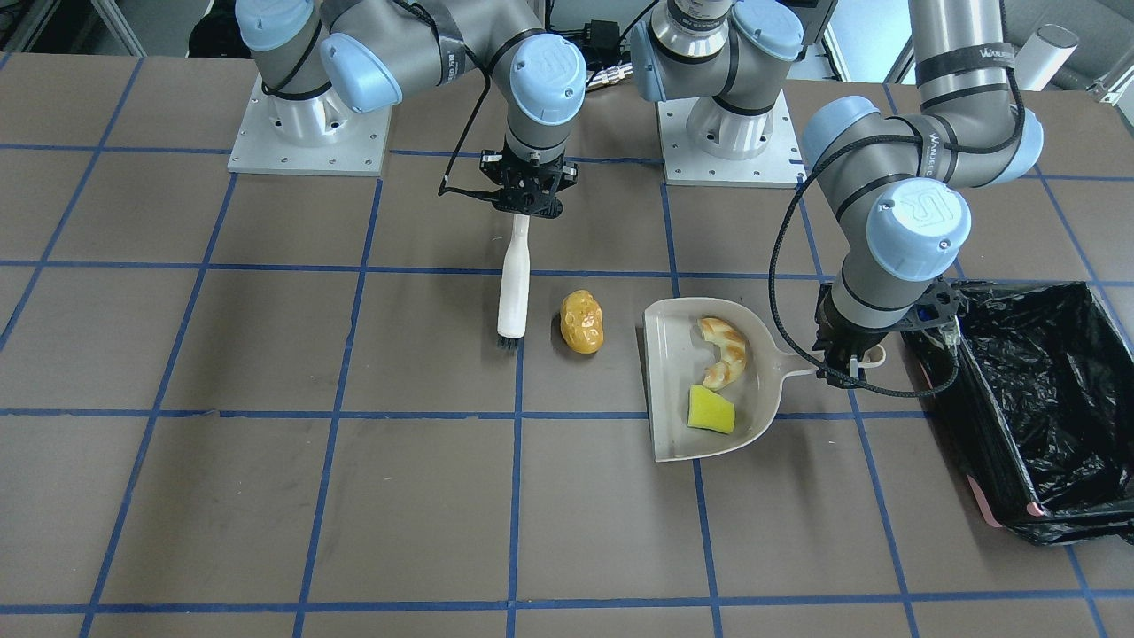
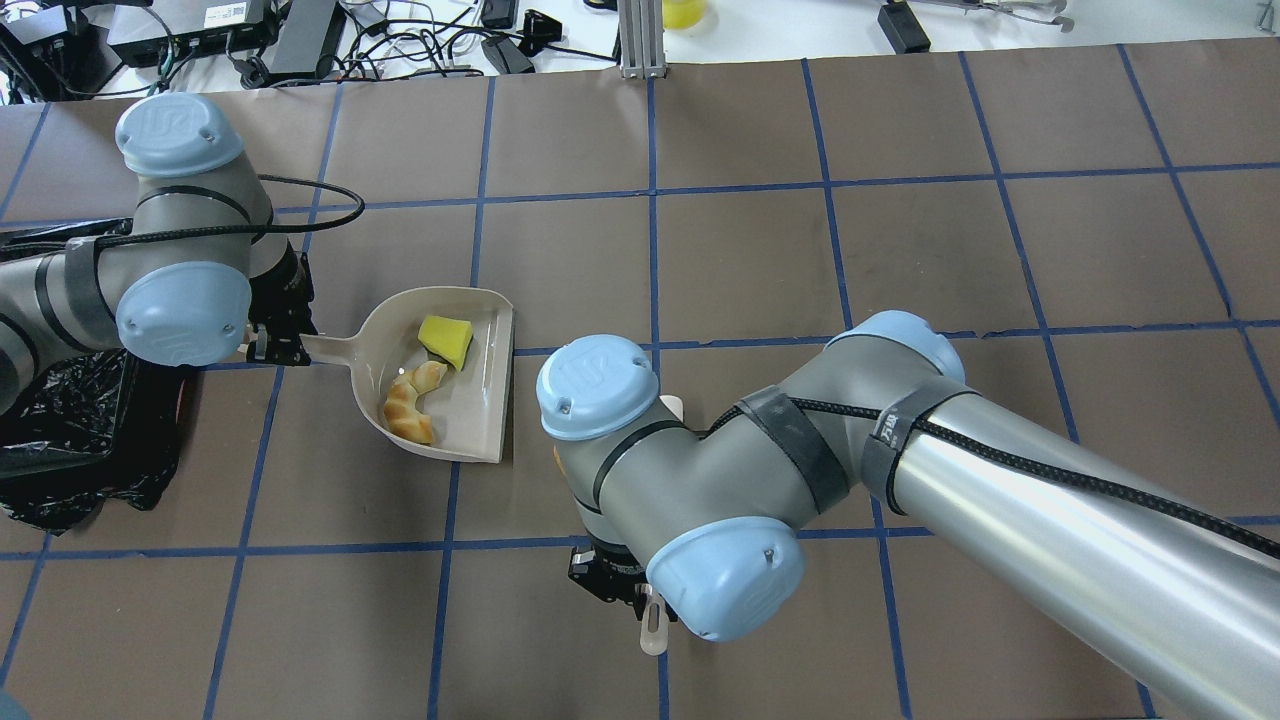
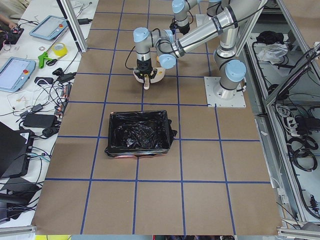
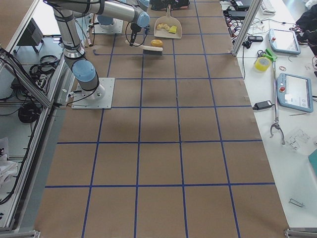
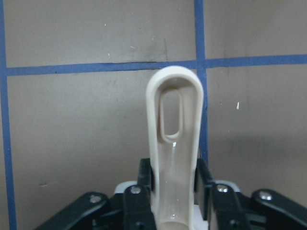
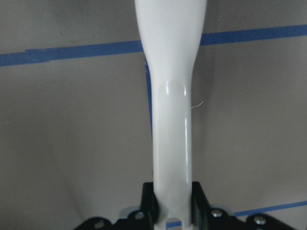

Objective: Sweep and dump trash into bin
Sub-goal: 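Move the brush behind the yellow potato toy with the right gripper, then sweep the yellow potato toy into the dustpan with the right gripper's brush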

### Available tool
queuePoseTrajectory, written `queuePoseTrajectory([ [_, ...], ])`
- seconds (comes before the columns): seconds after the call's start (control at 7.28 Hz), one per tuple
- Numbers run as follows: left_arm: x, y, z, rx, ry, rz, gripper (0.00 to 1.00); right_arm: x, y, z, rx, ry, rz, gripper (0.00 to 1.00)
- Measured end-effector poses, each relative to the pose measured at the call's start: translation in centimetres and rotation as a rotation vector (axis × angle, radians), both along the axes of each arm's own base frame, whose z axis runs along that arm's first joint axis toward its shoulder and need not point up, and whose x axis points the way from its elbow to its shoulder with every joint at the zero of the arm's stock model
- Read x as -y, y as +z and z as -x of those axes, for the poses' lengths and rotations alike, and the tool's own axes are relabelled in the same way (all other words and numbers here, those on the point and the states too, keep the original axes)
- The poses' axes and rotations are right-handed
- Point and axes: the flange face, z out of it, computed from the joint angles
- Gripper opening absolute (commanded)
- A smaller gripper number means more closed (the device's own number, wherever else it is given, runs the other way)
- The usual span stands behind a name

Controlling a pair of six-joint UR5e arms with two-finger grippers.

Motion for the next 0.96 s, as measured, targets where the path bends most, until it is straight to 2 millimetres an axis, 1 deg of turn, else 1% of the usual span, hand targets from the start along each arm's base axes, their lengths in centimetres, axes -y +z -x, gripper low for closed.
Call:
queuePoseTrajectory([
  [0.41, 0.0, -0.4, 0.2, -0.002, 0.001, -0.003, 0.0, -0.1, -0.2, -0.6, 0.003, -0.046, 0.004, 0.0],
  [0.55, 0.1, -0.4, 0.4, 0.0, 0.004, 0.008, 0.0, 0.1, -0.8, -1.2, 0.011, -0.071, 0.008, 0.0],
  [0.82, 0.4, -0.3, 0.8, 0.003, -0.001, 0.045, 0.0, 0.1, -2.5, -3.4, 0.01, -0.104, 0.026, 0.0],
  [0.96, 0.3, -0.6, 1.0, 0.003, -0.003, 0.061, 0.0, 0.2, -2.9, -4.4, 0.006, -0.117, 0.033, 0.0],
])
